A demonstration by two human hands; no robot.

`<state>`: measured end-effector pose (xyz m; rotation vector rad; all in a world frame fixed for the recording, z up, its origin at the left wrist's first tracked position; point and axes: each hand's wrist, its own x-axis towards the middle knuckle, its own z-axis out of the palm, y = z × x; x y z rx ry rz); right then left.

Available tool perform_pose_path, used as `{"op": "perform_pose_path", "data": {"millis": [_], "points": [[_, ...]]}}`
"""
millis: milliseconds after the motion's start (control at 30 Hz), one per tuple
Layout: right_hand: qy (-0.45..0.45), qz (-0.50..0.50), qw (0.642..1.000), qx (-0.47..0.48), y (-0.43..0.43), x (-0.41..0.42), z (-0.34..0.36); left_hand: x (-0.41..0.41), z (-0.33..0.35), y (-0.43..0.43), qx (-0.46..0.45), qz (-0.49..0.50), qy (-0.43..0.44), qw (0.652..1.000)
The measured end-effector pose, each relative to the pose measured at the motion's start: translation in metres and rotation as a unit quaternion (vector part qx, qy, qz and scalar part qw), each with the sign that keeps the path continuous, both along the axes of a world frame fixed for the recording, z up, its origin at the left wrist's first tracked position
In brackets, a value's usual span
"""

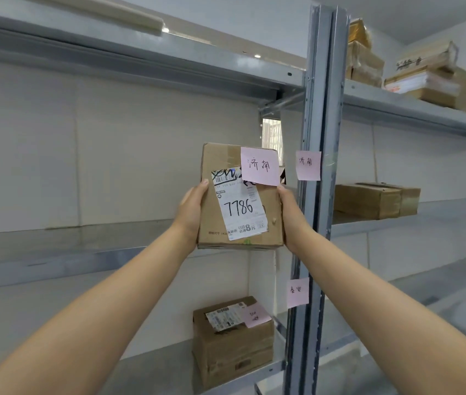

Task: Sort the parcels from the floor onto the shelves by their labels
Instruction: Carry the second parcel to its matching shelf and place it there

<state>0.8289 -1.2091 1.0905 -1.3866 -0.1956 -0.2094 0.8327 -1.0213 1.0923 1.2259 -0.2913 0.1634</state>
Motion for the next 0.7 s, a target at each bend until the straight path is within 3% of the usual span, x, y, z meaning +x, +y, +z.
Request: {"op": "perform_pose_path", "data": {"millis": [300,700], "points": [[-0.008,-0.003,1.0,-0.004,0.018,0.042,0.002,0.033,0.001,0.012,-0.031,0.015,0.033,0.999],[-0.031,0.035,0.999,0.003,0.009,0.076,0.001,0.048,0.009,0.005,-0.118,0.107,0.026,0.987]]}}
